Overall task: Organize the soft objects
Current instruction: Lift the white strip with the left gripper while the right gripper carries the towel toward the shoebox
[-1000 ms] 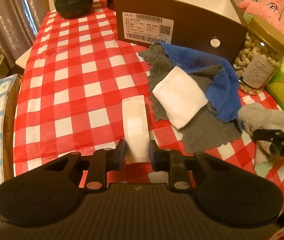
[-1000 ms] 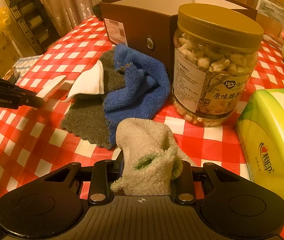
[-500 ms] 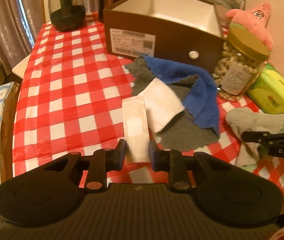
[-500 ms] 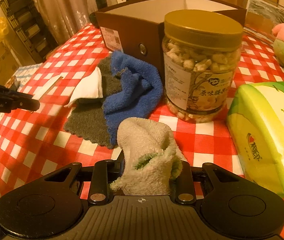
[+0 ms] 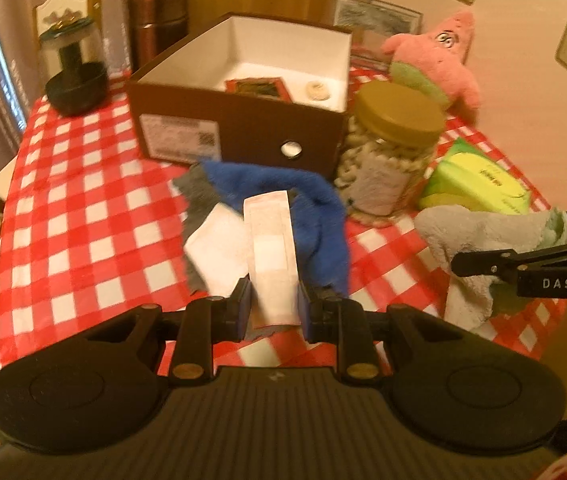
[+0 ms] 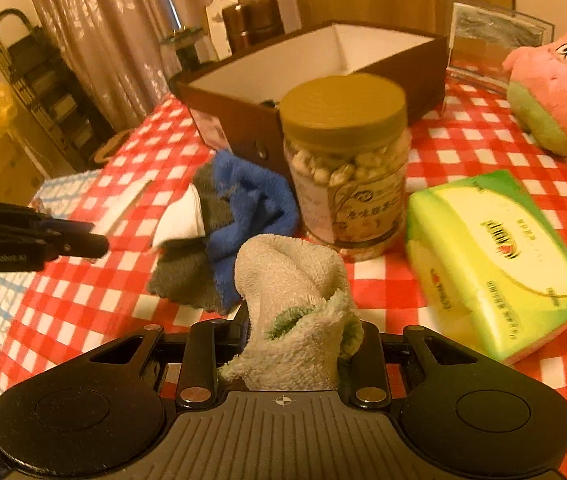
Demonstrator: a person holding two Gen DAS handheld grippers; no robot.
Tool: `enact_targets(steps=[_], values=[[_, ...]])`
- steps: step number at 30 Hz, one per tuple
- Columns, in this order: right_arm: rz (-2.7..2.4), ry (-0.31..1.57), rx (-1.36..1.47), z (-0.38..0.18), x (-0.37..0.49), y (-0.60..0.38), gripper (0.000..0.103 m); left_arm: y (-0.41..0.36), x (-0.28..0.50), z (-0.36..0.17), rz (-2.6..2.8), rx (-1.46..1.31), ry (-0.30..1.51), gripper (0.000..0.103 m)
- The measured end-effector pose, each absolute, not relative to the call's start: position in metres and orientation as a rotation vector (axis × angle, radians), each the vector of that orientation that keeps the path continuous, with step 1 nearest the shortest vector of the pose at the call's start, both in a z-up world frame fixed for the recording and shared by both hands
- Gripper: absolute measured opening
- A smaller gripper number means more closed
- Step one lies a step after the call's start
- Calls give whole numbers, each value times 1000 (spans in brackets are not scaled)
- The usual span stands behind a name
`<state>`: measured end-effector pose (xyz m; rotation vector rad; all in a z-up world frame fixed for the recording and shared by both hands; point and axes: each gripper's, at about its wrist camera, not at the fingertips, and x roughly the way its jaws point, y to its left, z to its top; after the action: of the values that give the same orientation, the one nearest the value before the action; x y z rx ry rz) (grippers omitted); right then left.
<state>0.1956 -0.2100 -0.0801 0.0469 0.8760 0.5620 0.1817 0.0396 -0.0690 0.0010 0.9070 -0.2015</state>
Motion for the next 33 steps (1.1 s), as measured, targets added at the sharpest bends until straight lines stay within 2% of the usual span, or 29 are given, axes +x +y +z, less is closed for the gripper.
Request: enact_targets(steps=[11,18,33], values=[[569,817,163,-31,188,-250,31,12,191,-43,-243,33,845,22],[546,711,200,5,196,-277,31,-4,205,-26,-261,51,786,22],[466,565,108,38,272,-316,31,-19,268,-1,-225,60,691,22]])
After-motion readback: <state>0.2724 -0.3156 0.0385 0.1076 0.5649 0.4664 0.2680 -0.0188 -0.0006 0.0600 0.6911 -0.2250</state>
